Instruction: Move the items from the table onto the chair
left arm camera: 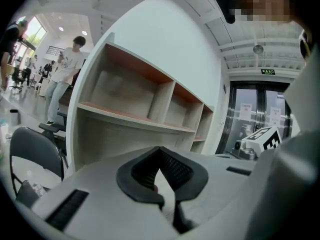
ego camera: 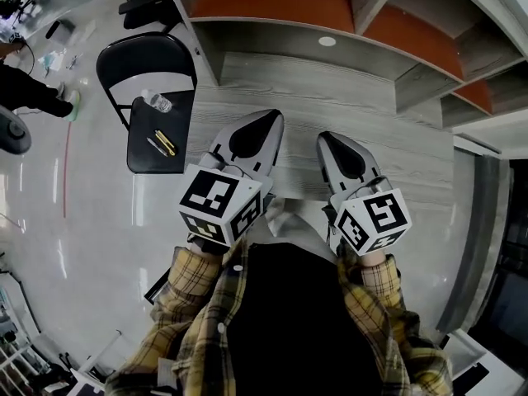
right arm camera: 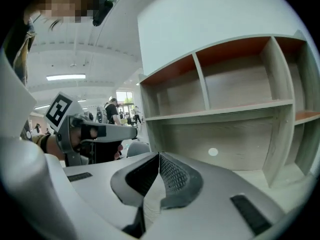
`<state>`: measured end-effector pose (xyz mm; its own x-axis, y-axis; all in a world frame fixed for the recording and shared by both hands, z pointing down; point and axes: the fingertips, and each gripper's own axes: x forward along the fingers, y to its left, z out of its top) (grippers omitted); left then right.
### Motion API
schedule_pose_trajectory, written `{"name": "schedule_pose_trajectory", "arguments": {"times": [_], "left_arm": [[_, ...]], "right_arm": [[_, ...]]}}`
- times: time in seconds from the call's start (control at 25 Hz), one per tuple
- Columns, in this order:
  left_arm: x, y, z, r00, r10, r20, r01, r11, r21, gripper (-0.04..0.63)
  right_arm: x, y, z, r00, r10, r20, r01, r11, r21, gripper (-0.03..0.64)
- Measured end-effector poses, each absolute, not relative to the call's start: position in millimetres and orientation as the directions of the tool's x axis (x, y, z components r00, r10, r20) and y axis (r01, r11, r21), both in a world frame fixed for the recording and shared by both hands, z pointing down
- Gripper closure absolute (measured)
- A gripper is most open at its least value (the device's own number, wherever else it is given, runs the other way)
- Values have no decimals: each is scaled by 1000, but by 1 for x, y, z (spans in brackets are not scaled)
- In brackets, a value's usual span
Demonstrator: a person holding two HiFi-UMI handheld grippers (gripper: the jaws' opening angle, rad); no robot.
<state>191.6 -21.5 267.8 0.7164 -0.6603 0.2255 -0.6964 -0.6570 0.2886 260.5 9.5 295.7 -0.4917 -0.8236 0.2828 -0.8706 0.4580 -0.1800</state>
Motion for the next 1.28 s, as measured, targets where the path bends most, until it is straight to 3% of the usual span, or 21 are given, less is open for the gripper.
{"name": "schedule_pose_trajectory", "arguments": {"times": [0.72, 1.28], "left_arm": [[234, -10, 246, 845, -515, 143, -534, -802, 269, 592], [229, -9, 255, 875, -450, 181, -483, -843, 238, 592]], "right_arm": [[292, 21, 274, -406, -872, 274, -913, 373, -165, 600], [278, 20, 282, -409, -867, 283, -911, 372, -177, 600]]}}
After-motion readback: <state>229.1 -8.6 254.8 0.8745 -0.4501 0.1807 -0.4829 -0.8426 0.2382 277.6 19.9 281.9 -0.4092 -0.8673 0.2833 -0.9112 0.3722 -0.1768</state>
